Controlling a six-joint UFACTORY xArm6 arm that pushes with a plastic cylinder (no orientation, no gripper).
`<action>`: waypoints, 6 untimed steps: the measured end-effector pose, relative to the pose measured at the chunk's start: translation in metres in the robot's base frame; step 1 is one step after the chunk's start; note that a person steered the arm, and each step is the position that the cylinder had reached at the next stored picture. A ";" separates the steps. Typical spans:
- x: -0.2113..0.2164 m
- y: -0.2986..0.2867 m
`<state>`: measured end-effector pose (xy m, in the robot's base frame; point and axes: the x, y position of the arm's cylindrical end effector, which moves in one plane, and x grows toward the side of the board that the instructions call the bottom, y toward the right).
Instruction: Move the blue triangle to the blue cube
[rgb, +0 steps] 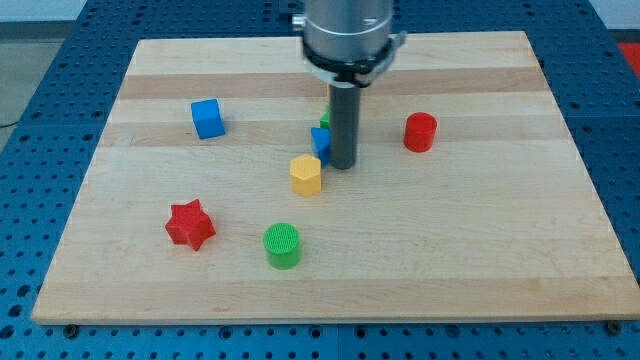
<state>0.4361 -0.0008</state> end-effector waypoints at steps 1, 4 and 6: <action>0.000 -0.027; -0.039 -0.008; -0.034 -0.064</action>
